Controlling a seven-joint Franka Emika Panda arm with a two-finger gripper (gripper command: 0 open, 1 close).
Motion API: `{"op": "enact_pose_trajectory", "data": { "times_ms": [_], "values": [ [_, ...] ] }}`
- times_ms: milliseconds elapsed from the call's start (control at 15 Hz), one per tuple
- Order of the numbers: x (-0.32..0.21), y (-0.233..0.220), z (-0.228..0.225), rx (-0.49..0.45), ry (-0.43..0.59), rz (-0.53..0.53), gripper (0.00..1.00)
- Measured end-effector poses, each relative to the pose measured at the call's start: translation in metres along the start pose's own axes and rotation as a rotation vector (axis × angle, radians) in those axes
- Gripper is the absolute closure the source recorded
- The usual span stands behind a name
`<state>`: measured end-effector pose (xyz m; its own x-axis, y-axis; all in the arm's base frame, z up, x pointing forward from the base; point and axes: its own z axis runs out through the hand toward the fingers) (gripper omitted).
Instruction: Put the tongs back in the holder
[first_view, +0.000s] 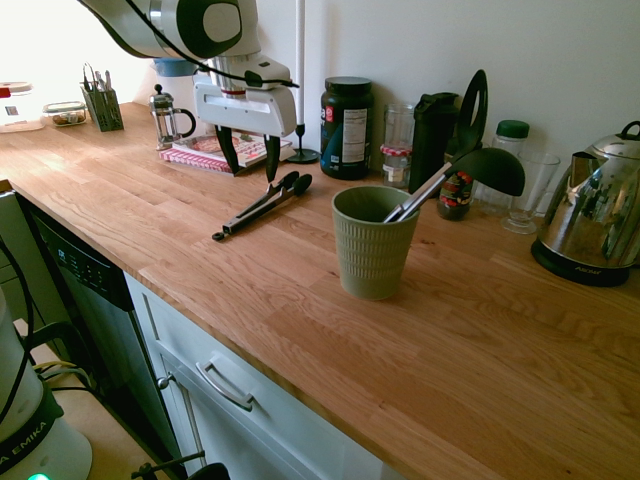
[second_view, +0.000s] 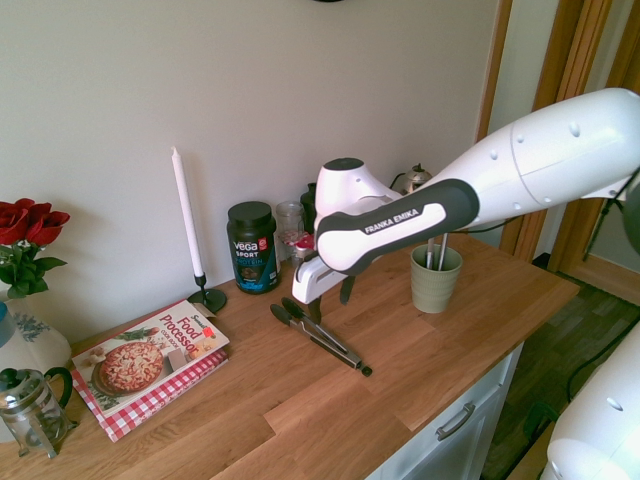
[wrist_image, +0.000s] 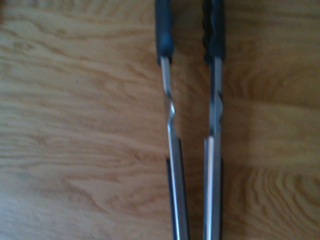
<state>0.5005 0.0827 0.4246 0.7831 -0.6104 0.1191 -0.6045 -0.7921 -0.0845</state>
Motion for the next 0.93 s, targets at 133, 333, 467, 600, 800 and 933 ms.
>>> {"op": "enact_pose_trajectory", "data": {
  "times_ms": [133,333,467,600,800,933],
  "values": [
    [0.014,-0.024,0.011,0.001,-0.007,-0.021,0.00],
    [0.016,-0.049,0.034,-0.005,-0.038,-0.048,0.00],
    [0.014,-0.055,0.049,-0.011,-0.051,-0.057,0.00],
    [0.018,-0.057,0.063,-0.014,-0.056,-0.058,1.00],
    [0.020,-0.063,0.079,-0.021,-0.068,-0.061,1.00],
    [0.021,-0.068,0.082,-0.022,-0.070,-0.066,1.00]
  ]
}}
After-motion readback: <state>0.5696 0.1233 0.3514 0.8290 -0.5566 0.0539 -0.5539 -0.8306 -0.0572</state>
